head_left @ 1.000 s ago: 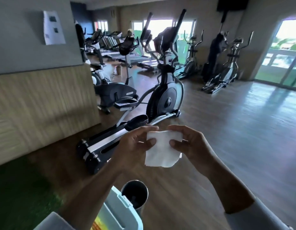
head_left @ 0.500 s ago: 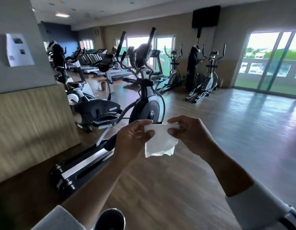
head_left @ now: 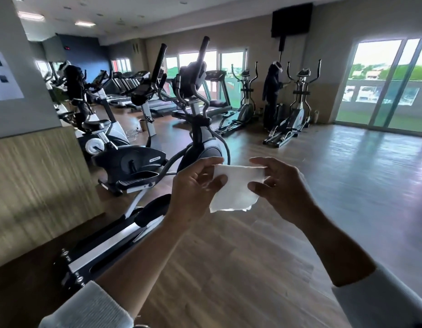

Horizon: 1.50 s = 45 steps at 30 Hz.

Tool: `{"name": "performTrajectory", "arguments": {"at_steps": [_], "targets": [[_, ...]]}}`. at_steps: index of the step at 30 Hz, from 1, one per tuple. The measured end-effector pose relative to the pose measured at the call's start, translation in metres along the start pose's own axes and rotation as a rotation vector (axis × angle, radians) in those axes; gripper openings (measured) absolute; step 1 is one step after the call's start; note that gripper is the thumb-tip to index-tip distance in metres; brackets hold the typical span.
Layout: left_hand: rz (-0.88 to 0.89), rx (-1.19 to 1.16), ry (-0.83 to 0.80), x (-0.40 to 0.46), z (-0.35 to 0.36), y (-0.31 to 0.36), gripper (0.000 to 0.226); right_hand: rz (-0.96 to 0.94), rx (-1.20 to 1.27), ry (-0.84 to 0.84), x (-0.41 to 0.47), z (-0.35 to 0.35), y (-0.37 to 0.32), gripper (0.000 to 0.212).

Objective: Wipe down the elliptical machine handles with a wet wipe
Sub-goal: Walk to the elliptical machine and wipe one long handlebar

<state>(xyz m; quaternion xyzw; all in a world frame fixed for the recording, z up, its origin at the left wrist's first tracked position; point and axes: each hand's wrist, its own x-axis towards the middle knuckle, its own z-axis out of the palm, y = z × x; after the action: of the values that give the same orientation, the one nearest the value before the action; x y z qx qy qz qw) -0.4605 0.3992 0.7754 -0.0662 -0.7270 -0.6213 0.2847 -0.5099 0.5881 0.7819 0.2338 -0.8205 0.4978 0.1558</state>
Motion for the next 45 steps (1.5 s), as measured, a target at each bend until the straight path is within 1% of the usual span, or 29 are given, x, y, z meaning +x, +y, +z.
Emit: {"name": "performTrajectory", "arguments": {"at_steps": [4, 6, 7, 9, 11, 13, 15, 17, 19, 20, 23, 26, 27, 29, 31, 33, 35, 37, 39, 41, 43, 44, 45], "targets": [[0.055, -0.021, 0.018, 0.046, 0.022, -0.025, 0.045, -0.018, 0.024, 0.088, 0.044, 0.002, 0.030, 0.036], [0.059, -0.057, 0.021, 0.073, 0.032, -0.037, 0.044, -0.038, -0.008, 0.131, 0.067, 0.003, 0.041, 0.028], [0.053, -0.081, 0.016, 0.088, 0.037, -0.043, 0.043, -0.041, -0.024, 0.146, 0.080, 0.003, 0.046, 0.029], [0.056, -0.126, -0.003, 0.119, 0.049, -0.054, 0.045, -0.029, -0.008, 0.120, 0.109, 0.000, 0.054, 0.027], [0.091, -0.117, -0.026, 0.150, 0.060, -0.069, 0.049, 0.001, 0.069, 0.050, 0.137, -0.003, 0.061, 0.024], [0.124, -0.059, -0.088, 0.178, 0.068, -0.085, 0.053, 0.045, 0.156, 0.059, 0.160, -0.006, 0.068, 0.026], [0.068, -0.040, -0.210, 0.200, 0.075, -0.102, 0.068, 0.092, 0.269, 0.116, 0.180, -0.007, 0.078, 0.026], [-0.012, -0.112, -0.343, 0.211, 0.083, -0.118, 0.086, 0.126, 0.368, 0.151, 0.196, -0.007, 0.089, 0.026], [-0.026, -0.190, -0.411, 0.223, 0.091, -0.130, 0.098, 0.149, 0.390, 0.169, 0.211, -0.006, 0.102, 0.028], [-0.027, -0.203, -0.417, 0.228, 0.095, -0.134, 0.095, 0.159, 0.364, 0.170, 0.217, -0.005, 0.110, 0.029], [-0.014, -0.178, -0.351, 0.248, 0.111, -0.147, 0.078, 0.193, 0.336, 0.142, 0.233, -0.001, 0.143, 0.038], [-0.019, -0.149, -0.259, 0.269, 0.125, -0.170, 0.067, 0.304, 0.441, -0.019, 0.245, -0.003, 0.172, 0.045], [-0.014, -0.127, -0.231, 0.276, 0.130, -0.179, 0.063, 0.350, 0.500, -0.085, 0.249, -0.005, 0.181, 0.043], [-0.006, -0.074, -0.207, 0.291, 0.140, -0.190, 0.050, 0.386, 0.574, -0.182, 0.263, -0.010, 0.200, 0.034], [-0.020, -0.054, -0.213, 0.307, 0.151, -0.198, 0.035, 0.355, 0.546, -0.209, 0.283, -0.014, 0.223, 0.027], [-0.044, -0.081, -0.205, 0.323, 0.165, -0.201, 0.025, 0.289, 0.492, -0.189, 0.306, -0.021, 0.238, 0.028], [-0.079, -0.114, -0.182, 0.340, 0.178, -0.204, 0.023, 0.236, 0.475, -0.181, 0.327, -0.027, 0.251, 0.030], [-0.079, -0.096, -0.165, 0.353, 0.190, -0.207, 0.028, 0.182, 0.414, -0.159, 0.346, -0.034, 0.263, 0.029], [-0.069, -0.005, -0.129, 0.363, 0.202, -0.211, 0.030, 0.124, 0.260, -0.145, 0.363, -0.040, 0.276, 0.024], [-0.050, 0.107, -0.067, 0.369, 0.213, -0.215, 0.025, 0.054, 0.137, -0.152, 0.377, -0.046, 0.289, 0.026], [-0.010, 0.238, -0.026, 0.374, 0.222, -0.218, 0.018, 0.008, 0.062, -0.123, 0.391, -0.048, 0.297, 0.014], [0.019, 0.312, -0.022, 0.377, 0.225, -0.218, 0.015, -0.011, 0.036, -0.104, 0.395, -0.049, 0.302, 0.017], [0.050, 0.384, -0.025, 0.380, 0.227, -0.219, 0.012, -0.027, 0.024, -0.097, 0.400, -0.050, 0.306, 0.025]]}}
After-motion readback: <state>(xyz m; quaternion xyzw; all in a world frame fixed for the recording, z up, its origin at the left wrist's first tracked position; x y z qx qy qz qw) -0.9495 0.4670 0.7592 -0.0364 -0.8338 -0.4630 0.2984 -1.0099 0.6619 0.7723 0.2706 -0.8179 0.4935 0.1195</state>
